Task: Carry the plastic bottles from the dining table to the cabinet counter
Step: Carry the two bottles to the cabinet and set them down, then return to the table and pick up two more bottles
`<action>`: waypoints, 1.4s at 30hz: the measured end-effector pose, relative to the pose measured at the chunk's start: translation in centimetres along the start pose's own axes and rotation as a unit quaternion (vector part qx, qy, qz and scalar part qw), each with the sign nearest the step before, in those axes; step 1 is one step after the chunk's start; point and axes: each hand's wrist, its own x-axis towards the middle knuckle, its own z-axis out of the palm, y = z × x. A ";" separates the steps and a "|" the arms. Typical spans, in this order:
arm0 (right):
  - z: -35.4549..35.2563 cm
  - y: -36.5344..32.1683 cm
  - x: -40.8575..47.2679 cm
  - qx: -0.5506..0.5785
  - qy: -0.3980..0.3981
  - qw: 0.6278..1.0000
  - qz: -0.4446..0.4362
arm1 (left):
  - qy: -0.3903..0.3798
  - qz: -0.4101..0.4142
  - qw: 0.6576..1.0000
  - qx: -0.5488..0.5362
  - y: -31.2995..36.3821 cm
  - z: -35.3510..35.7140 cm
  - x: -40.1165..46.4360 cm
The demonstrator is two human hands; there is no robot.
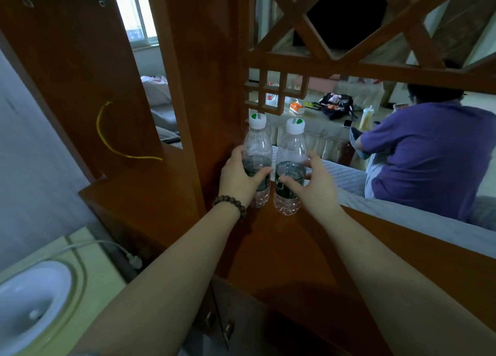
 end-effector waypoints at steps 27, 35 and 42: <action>-1.1 0.5 -9.9 -0.165 -0.036 0.978 -0.119 | -0.004 0.029 0.954 0.300 0.6 -2.7 -11.3; 4.1 -2.7 -14.7 -0.153 -0.171 0.954 -0.191 | 0.059 -0.102 0.921 0.371 -1.8 -7.9 -19.1; 9.2 -7.6 -20.6 -0.123 -0.279 0.913 -0.273 | 0.120 -0.213 0.882 0.403 -3.8 -14.9 -27.6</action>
